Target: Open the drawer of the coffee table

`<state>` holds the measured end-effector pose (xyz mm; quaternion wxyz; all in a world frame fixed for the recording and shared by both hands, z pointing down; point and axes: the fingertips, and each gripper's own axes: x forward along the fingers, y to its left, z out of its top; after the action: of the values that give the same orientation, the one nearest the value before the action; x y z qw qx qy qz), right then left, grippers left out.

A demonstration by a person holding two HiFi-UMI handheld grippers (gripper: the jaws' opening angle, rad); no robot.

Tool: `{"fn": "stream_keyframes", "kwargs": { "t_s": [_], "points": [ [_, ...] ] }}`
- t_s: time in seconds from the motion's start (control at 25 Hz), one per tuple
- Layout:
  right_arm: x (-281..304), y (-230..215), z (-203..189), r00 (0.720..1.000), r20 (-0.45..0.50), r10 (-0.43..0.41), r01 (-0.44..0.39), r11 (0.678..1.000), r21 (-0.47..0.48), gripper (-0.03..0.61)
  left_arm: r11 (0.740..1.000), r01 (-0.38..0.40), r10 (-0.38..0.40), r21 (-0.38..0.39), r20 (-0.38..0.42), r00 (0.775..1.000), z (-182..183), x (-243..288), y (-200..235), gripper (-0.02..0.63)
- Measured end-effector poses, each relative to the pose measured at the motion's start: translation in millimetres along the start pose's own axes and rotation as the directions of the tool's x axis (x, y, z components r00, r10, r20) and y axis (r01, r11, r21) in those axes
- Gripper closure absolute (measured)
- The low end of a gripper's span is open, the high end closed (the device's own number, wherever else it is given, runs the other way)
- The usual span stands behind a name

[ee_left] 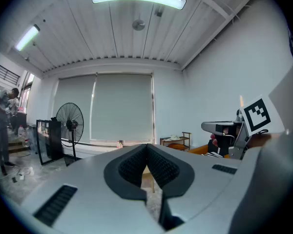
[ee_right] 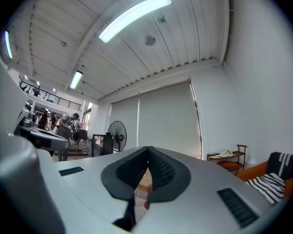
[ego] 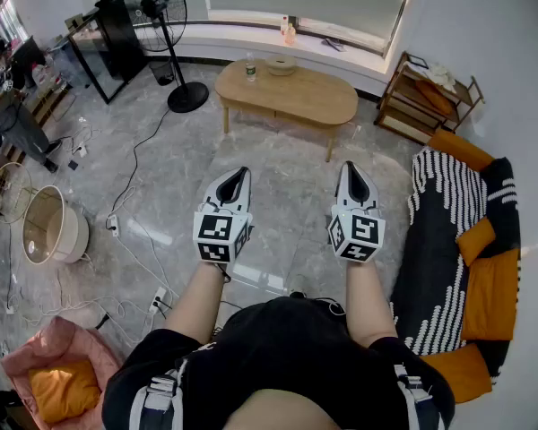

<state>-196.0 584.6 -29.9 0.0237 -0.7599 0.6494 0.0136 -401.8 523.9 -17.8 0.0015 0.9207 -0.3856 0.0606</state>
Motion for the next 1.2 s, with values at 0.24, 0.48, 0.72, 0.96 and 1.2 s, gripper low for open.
{"fn": "stream_keyframes", "kwargs": {
  "t_s": [0.24, 0.48, 0.72, 0.96, 1.2],
  "points": [
    [13.6, -19.5, -7.4, 1.0, -0.009, 0.006, -0.005, 1.0, 0.027, 0.565, 1.0, 0.016, -0.016, 0.002, -0.008, 1.0, 0.6, 24.7, -11.8, 0.594],
    [31.2, -45.2, -13.8, 0.999, -0.022, 0.025, -0.024, 0.999, 0.042, 0.565, 0.999, 0.012, -0.012, 0.033, -0.013, 1.0, 6.8, 54.0, -27.3, 0.594],
    [54.0, -86.4, -12.4, 0.999, -0.001, 0.032, -0.032, 0.998, 0.059, 0.565, 0.998, 0.0, 0.001, 0.055, -0.022, 1.0, 10.8, 92.0, -50.6, 0.594],
    [76.0, -122.0, -18.1, 0.997, 0.001, 0.072, -0.072, 0.996, 0.059, 0.565, 0.997, -0.026, 0.028, 0.077, -0.022, 0.999, 14.5, 129.6, -74.9, 0.594],
    [90.3, -144.6, -22.2, 0.996, -0.006, 0.091, -0.09, 0.993, 0.081, 0.565, 0.995, -0.066, 0.069, 0.072, -0.038, 0.997, 12.8, 149.8, -76.4, 0.594]
  ]
}}
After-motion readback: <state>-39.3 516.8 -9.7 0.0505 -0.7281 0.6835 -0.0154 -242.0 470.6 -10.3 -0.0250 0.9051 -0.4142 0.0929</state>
